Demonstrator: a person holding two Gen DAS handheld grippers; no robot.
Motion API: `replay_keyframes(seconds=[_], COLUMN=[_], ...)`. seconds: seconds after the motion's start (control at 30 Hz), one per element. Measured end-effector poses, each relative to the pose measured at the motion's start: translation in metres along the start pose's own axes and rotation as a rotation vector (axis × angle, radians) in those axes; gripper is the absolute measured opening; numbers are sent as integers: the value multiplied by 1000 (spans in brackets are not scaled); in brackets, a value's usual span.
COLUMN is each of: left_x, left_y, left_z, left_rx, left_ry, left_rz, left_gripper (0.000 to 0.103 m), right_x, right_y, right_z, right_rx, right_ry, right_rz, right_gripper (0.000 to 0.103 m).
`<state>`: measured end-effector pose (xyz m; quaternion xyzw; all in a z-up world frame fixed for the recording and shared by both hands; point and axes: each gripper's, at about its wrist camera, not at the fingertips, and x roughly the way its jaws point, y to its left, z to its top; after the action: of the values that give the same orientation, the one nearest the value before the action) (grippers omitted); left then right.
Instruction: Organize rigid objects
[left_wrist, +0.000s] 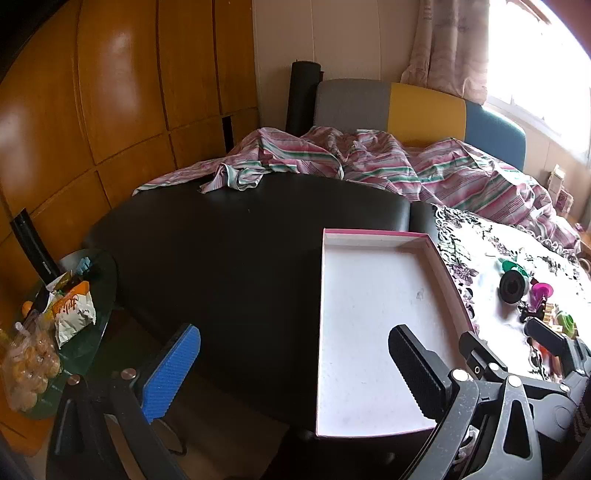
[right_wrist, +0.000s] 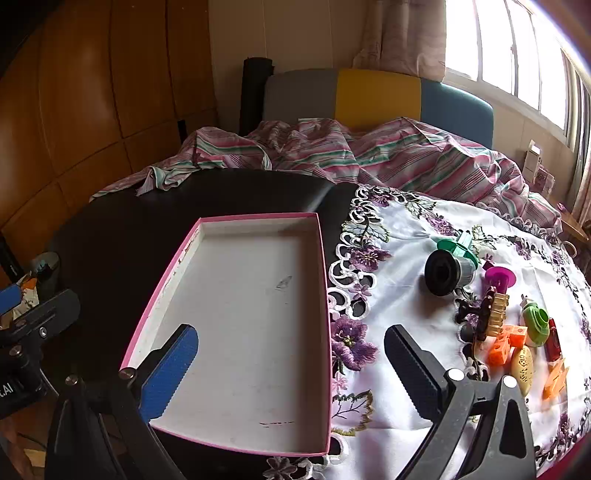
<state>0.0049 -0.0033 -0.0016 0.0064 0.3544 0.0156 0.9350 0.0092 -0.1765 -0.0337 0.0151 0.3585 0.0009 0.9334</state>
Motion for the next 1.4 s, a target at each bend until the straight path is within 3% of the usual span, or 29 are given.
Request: replay_keyframes(seconds=[0.73, 1.4], left_x=[4, 10], left_y=[-11, -33], left_z=[0, 3], left_rx=[37, 91], left_ry=[28, 36], left_rz=[-36, -147], left_gripper=[103, 103], right_x=[-11, -27], right_y=[-13, -78], right_z=[9, 27], right_rx=[-40, 3], right_ry=[-55, -99], right_rz=[-30, -108], right_gripper=[103, 103])
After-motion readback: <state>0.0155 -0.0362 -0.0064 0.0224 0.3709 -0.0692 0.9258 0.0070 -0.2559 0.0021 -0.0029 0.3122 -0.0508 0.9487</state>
